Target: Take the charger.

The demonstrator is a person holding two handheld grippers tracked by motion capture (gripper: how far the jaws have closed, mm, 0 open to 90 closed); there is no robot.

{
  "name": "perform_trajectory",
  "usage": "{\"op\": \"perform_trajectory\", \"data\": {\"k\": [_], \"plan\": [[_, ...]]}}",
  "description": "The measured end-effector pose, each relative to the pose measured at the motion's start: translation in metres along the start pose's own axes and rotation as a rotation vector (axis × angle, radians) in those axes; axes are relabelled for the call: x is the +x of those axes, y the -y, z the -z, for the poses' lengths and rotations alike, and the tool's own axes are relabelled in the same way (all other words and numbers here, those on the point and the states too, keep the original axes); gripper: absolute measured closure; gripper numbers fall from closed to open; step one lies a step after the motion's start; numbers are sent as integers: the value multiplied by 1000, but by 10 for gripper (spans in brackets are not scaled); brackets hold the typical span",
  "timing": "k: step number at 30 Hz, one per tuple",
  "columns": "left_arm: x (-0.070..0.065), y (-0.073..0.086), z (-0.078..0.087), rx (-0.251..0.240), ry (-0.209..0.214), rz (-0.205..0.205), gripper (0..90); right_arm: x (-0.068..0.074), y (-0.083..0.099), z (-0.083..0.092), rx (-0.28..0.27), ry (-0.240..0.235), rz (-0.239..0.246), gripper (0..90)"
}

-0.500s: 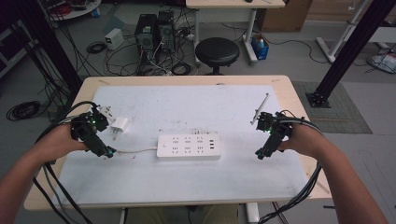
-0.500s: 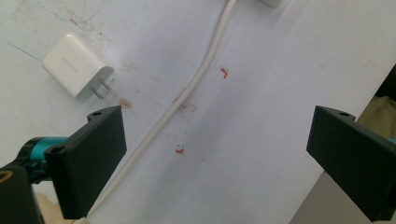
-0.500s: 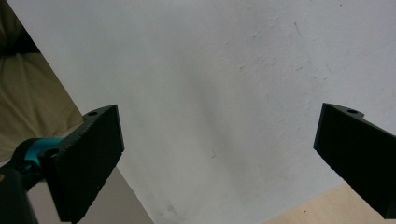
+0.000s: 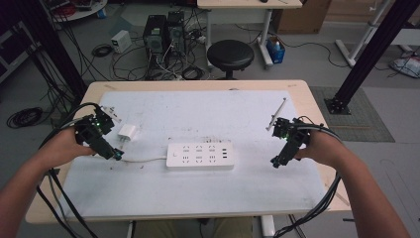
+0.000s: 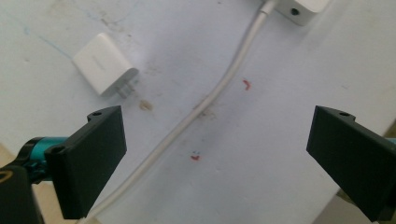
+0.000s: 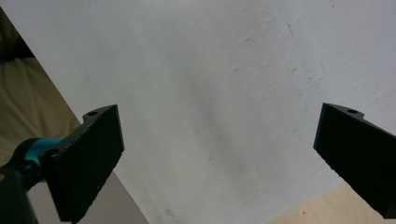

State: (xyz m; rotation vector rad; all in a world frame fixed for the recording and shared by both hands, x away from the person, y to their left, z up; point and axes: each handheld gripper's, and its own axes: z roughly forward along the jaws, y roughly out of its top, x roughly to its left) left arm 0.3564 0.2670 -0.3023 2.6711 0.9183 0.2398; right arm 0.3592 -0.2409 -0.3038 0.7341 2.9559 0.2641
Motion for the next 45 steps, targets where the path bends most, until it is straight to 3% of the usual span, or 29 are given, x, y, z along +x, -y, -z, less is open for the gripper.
{"op": "perform_trajectory", "data": {"k": [3, 4, 5, 9, 10, 12, 14, 15, 17, 19, 20, 22, 25, 31, 39, 45], "plan": [[3, 0, -1, -7, -6, 30, 47, 2, -1, 1, 0, 0, -4, 9], [7, 0, -2, -21, -12, 82, 47, 2, -1, 0, -2, 0, 4, 9], [7, 0, -2, -21, -12, 82, 47, 2, -1, 0, -2, 0, 4, 9], [19, -2, -5, -64, -45, 161, 47, 3, -4, -2, 3, 4, 10, 9], [19, -2, -5, -64, -45, 161, 47, 4, -5, -3, -1, 3, 10, 9], [27, -5, -7, -100, -93, 211, 47, 4, -7, -2, 2, 3, 8, 9], [30, -6, -8, -109, -102, 225, 47, 5, -8, -2, -1, 1, 9, 9], [35, -7, -11, -122, -120, 252, 47, 4, -9, -2, 0, 0, 5, 9], [41, -9, -14, -129, -137, 283, 47, 3, -8, -3, -4, 3, 2, 9], [41, -9, -14, -129, -137, 283, 47, 3, -8, -3, -5, 4, 4, 9], [48, -11, -21, -131, -139, 323, 47, 2, -8, -3, -12, 4, -6, 9], [50, -12, -24, -131, -142, 337, 47, 2, -7, -3, -13, 5, -3, 9], [58, -14, -32, -137, -155, 395, 47, 1, -7, -5, -12, 2, -17, 9], [69, -12, -49, -142, -165, 442, 47, 0, -11, -7, -2, -2, -5, 9], [79, -10, -71, -126, -160, 473, 47, -1, -12, -11, 7, -7, 7, 9], [84, -11, -86, -110, -166, 491, 47, -3, -14, -13, 3, -12, -10, 9]]}}
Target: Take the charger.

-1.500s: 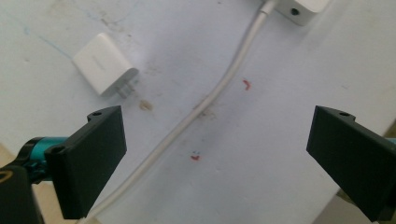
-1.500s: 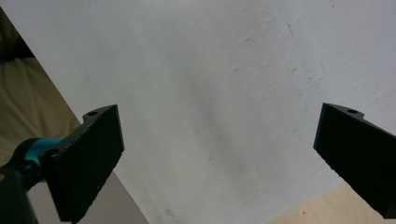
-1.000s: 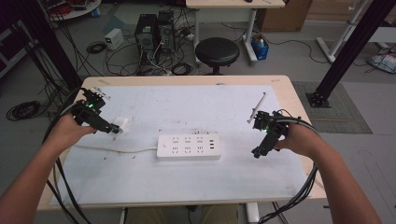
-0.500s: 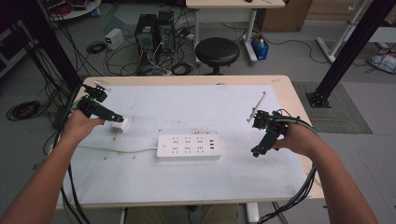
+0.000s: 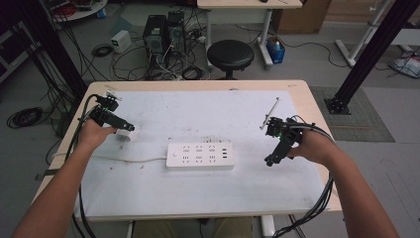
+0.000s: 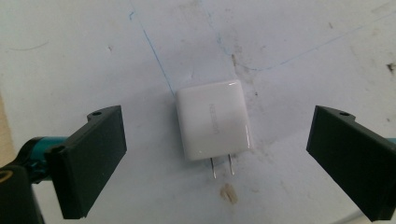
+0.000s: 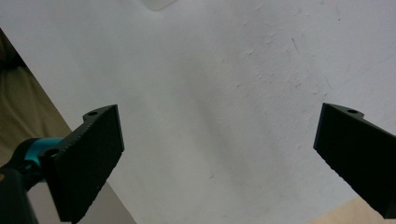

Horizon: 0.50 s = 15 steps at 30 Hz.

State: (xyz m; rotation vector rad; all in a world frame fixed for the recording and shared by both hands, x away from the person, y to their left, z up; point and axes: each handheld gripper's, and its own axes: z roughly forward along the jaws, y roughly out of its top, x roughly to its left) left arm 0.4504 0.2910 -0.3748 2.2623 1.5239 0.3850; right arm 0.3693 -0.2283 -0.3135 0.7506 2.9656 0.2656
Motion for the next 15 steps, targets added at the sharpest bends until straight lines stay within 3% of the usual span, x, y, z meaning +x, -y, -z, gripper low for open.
{"op": "perform_trajectory", "data": {"k": [5, 7, 15], "plan": [[0, 1, -13, 11, -11, 30, 47, -2, -1, -2, 2, -4, 12, 9], [1, 2, -22, 18, -42, 75, 47, -2, -1, -4, 2, -10, 6, 9], [4, 5, -36, 32, -33, 101, 66, -3, -1, -7, 9, -21, -7, 9]]}}
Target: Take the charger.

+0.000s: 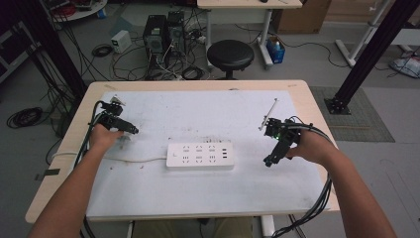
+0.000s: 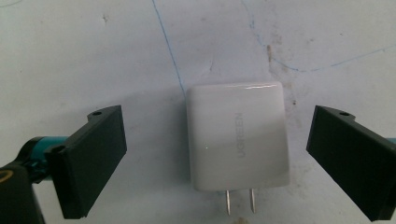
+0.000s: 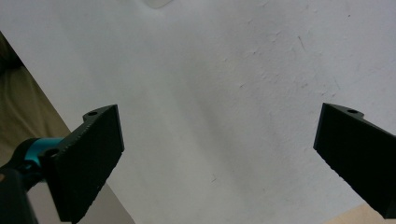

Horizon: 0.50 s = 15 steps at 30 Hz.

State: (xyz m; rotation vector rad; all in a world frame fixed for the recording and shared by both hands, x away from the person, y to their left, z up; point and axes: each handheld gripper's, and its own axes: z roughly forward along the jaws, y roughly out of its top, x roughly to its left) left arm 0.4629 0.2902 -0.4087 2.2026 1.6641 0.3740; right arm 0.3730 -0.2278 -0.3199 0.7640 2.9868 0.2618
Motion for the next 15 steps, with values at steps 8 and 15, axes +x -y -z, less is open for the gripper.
{"op": "perform_trajectory", "data": {"k": [8, 15], "plan": [[-1, 1, -4, 7, 14, -9, 165, -2, 0, -1, 2, 1, 3, 9], [-2, 2, -5, 17, 29, -12, 306, -1, 0, -2, -3, -7, 6, 9]]}}
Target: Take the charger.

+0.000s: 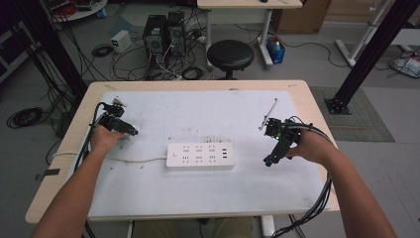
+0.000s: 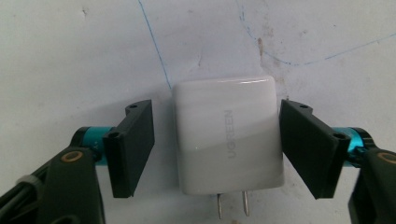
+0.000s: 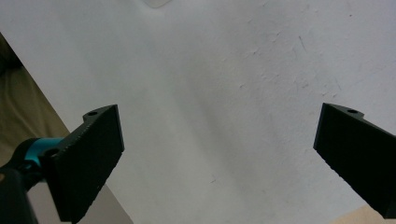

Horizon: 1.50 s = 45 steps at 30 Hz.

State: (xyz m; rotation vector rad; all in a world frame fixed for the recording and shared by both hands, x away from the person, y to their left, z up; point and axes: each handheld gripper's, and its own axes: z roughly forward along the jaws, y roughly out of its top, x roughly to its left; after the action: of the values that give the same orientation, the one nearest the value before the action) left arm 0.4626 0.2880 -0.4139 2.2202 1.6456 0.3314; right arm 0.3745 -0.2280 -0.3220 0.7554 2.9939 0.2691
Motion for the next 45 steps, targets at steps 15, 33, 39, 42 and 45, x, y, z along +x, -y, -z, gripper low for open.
{"op": "perform_trajectory", "data": {"k": [15, 33, 39, 42, 45], "plan": [[-2, 1, -4, 1, 10, 21, 422, 0, 2, -2, -2, -4, -3, 10], [-16, 11, 43, -111, 83, -181, 425, 0, 3, 0, -39, 19, -9, 10], [-27, 20, 71, -148, 145, -282, 425, 5, 3, 3, -62, 29, -5, 10], [-34, 22, 81, -167, 160, -317, 425, 7, 4, 4, -69, 28, 4, 10], [-44, 25, 97, -191, 174, -367, 425, 9, 4, 4, -71, 32, 10, 10]]}}
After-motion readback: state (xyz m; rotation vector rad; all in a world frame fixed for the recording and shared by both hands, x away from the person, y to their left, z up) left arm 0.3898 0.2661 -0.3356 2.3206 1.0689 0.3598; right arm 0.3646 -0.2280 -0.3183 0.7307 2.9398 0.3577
